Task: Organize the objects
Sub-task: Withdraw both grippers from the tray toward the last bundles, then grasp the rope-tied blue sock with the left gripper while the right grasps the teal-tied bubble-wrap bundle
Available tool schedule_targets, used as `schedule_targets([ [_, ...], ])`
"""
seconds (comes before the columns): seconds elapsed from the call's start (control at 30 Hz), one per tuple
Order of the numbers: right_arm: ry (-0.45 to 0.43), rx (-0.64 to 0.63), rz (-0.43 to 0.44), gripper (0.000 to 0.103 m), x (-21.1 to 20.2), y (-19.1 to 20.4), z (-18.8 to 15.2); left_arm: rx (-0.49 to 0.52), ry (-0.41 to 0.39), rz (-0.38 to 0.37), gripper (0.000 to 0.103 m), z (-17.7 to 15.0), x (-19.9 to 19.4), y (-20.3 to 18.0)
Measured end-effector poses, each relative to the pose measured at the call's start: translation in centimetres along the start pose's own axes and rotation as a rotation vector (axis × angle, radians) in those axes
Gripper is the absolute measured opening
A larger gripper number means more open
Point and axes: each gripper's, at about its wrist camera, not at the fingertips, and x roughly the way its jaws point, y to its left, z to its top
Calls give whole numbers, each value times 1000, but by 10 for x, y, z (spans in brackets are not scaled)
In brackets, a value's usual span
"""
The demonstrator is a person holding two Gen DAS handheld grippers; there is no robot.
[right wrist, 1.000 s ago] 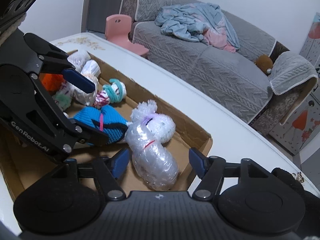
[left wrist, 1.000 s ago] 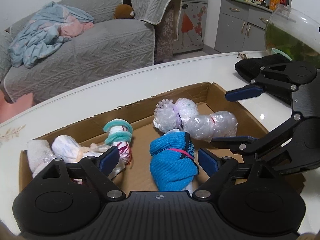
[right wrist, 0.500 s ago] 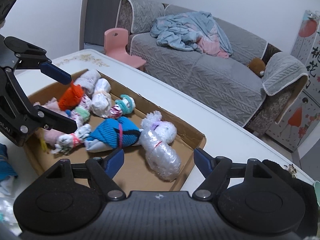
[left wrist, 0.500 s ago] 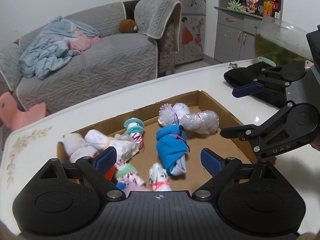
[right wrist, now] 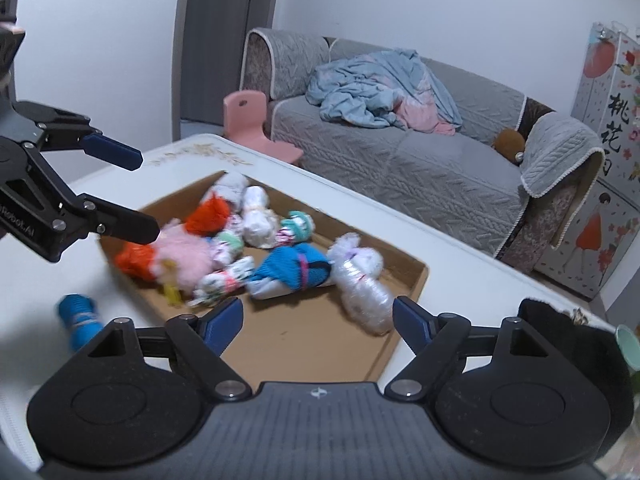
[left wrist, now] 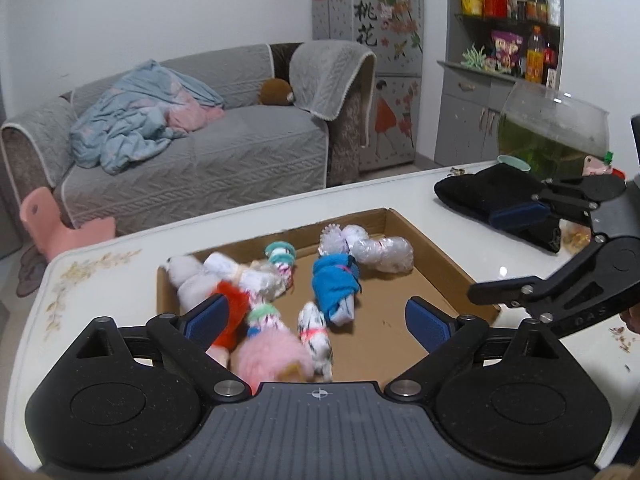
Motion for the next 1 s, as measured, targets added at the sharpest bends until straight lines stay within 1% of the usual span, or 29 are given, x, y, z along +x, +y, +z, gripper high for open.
schedule_targets([
  [0.07, -10, 2, 4, 82, -11, 10, -7, -18, -14, 14, 99, -13, -12, 2],
  [0.1, -19, 7, 10, 84, -16, 14, -9, -32, -15, 13, 99, -21, -17, 3],
  [0.17, -28, 29, 45, 87, -25, 23, -17, -50, -21, 25, 99, -37, -24, 5],
  [0.27, -23, 59, 81, 88, -34, 42, -30, -66, -15, 50, 100, -64, -31, 6],
  [0.37, -15, 97, 139, 89, -38, 61, -42, -73, -3, 66, 100, -90, -33, 6],
  [0.47, 8, 125, 186, 90, -32, 83, -51, -73, -10, 50, 100, -108, -33, 8],
  [0.57, 37, 126, 218, 91, -20, 104, -57, -58, 0, 27, 100, -119, -29, 10],
  [0.63, 64, 129, 210, 91, -12, 113, -58, -41, -3, 20, 101, -122, -26, 12],
  [0.77, 102, 141, 209, 90, 0, 123, -62, -43, 12, -5, 101, -125, -18, 15],
  [0.87, 136, 162, 206, 87, 8, 125, -65, -28, 34, -25, 101, -125, -12, 11],
  [0.9, 149, 176, 205, 82, 11, 125, -67, -20, 38, -31, 101, -126, -9, 9],
  [0.93, 160, 190, 206, 78, 13, 123, -68, -18, 44, -39, 101, -125, -7, 7],
  [1.0, 173, 227, 227, 69, 16, 119, -71, -15, 50, -47, 101, -124, -4, 7],
])
